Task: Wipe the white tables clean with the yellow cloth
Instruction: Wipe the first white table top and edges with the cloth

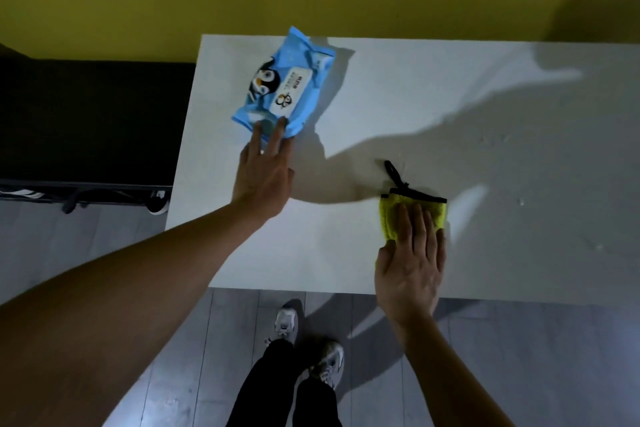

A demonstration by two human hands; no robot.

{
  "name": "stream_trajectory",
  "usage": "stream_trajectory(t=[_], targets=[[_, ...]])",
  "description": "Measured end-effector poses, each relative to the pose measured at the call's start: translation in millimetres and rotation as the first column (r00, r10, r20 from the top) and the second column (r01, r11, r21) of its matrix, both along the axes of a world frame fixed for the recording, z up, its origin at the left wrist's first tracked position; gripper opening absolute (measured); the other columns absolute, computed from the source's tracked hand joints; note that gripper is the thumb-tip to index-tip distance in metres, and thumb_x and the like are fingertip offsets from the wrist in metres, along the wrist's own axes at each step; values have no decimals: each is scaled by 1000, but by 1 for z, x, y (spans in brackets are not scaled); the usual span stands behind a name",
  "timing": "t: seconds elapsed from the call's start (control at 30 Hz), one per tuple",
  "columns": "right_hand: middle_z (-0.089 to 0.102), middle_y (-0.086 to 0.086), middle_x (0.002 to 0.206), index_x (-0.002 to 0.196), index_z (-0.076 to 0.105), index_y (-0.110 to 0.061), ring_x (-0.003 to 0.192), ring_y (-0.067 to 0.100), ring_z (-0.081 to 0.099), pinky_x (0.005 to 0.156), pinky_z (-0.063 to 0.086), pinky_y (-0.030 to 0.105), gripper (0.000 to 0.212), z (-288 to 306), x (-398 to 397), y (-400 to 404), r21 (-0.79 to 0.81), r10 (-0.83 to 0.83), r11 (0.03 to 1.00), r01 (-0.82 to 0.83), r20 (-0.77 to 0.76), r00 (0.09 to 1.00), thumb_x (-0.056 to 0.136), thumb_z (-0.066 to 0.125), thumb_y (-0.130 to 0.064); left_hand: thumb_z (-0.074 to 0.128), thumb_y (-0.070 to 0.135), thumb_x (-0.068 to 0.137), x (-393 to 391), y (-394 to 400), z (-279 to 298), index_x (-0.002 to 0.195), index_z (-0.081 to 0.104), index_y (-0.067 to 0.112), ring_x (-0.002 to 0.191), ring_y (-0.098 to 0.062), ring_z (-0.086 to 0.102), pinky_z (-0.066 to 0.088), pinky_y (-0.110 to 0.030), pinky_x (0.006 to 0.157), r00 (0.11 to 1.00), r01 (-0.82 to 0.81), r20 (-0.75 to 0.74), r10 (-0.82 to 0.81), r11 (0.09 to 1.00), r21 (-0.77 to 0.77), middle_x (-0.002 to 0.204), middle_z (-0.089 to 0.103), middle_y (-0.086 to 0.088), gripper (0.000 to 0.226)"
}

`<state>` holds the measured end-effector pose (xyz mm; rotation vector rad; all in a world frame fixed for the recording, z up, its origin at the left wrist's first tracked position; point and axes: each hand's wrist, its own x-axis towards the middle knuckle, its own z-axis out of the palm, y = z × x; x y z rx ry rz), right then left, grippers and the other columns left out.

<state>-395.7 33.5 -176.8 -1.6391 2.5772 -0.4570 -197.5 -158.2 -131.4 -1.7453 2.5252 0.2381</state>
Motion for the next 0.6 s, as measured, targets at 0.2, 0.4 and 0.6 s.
stream_trajectory(t=[0.2, 0.4, 0.6], targets=[[18, 7, 166, 158, 22, -13, 155, 23, 9, 125, 13, 49, 62, 3, 19, -8, 18, 21, 1000, -21, 25, 999, 100, 32, -31, 48, 18, 102, 42, -7, -3, 164, 17, 16, 159, -41, 1, 28, -59, 120, 996, -74, 39, 75, 997, -5, 175, -2, -1, 69], [26, 1, 163, 156, 30, -23, 154, 20, 15, 123, 19, 50, 62, 7, 127, -51, -33, 336, 942, -334, 115, 935, 94, 34, -29, 52, 9, 98, 64, 11, -8, 157, 39, 14, 158, -43, 7, 30, -60, 119, 997, -40, -67, 35, 996, -75, 174, 3, -11, 60], [32, 4, 161, 153, 38, -21, 153, 21, 17, 125, 15, 48, 53, 3, 119, -62, -98, 421, 907, -410, 165, 892, 101, 43, -31, 47, 6, 93, 70, 63, -21, 147, 44, 3, 148, -44, 33, 34, -56, 121, 947, -185, -282, 155, 979, -84, 162, 33, -24, 54]])
